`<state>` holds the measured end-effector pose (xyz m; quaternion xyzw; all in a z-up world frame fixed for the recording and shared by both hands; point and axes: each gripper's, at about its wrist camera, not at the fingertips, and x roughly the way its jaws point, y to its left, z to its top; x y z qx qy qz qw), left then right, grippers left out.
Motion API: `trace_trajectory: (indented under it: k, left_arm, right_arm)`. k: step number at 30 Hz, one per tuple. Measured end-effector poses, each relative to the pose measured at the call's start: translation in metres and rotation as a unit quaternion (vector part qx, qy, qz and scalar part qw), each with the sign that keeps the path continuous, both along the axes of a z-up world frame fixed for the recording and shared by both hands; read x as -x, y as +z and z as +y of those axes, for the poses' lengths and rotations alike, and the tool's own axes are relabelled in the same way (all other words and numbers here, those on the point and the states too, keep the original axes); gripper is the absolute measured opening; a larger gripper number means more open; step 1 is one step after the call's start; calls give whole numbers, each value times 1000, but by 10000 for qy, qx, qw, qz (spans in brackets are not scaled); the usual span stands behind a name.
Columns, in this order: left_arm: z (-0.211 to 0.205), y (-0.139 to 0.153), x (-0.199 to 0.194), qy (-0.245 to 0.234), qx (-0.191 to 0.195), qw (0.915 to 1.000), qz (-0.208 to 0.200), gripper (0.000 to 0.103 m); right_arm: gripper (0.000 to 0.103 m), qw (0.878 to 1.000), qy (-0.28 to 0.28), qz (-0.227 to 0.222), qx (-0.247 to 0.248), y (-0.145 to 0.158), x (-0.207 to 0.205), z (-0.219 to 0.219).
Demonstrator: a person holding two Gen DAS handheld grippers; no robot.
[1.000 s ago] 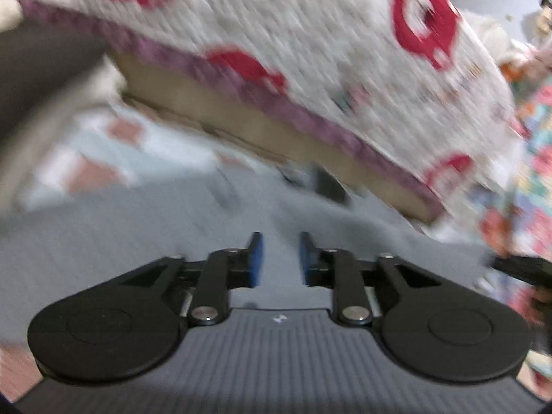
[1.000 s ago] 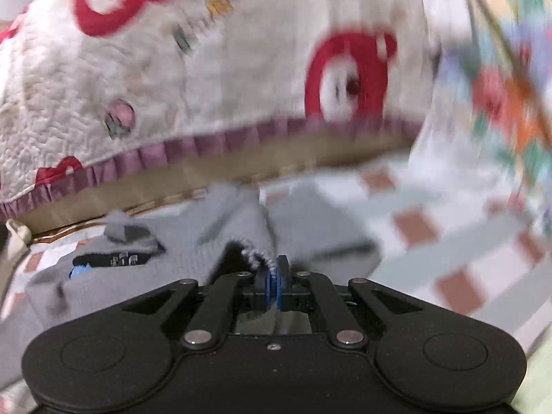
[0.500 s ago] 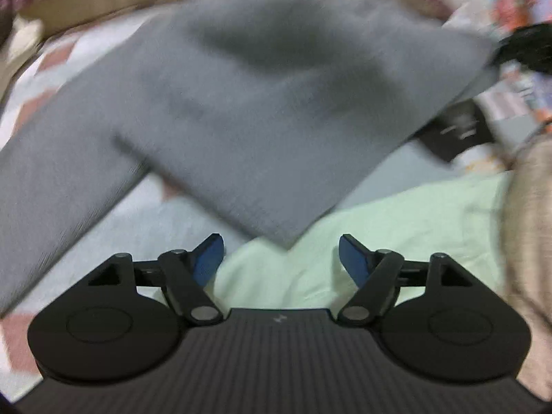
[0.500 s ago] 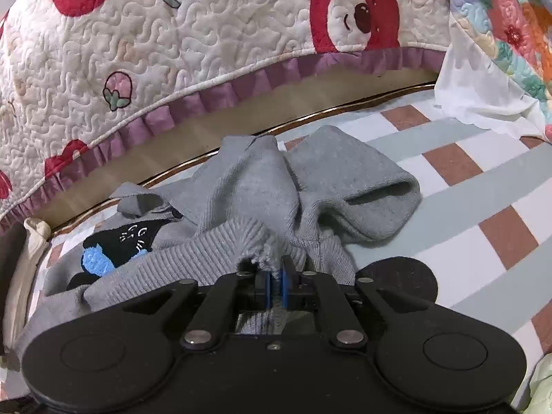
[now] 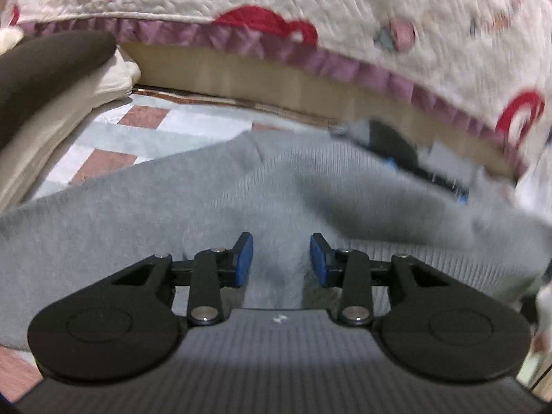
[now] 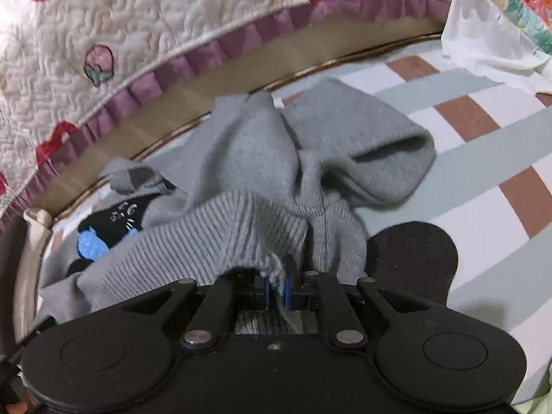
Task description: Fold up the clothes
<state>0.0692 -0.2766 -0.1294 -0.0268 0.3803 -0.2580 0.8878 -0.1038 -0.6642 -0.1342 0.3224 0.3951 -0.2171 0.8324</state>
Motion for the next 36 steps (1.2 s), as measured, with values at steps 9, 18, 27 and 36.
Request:
trace_trajectory:
  k: [9, 18, 27, 36]
  left_arm:
    - [-4, -10, 37, -598, -107, 9972, 442, 50]
    - [-13, -19, 71, -1328, -1392, 9776, 850, 80]
    - [-30, -23, 70, -1592, -1740, 9715, 233, 11]
    - [-34, -7, 60, -1805, -1141, 9758, -479, 11]
  right_arm:
    - [8, 9971, -280, -654, -272, -2, 9, -13]
    - [9, 9934, -893, -717, -74, -8, 6, -22]
    - [7, 9888, -923, -1123, 325, -3, 8, -18]
    - [5, 9706, -1728, -1540, -665, -28, 24, -47]
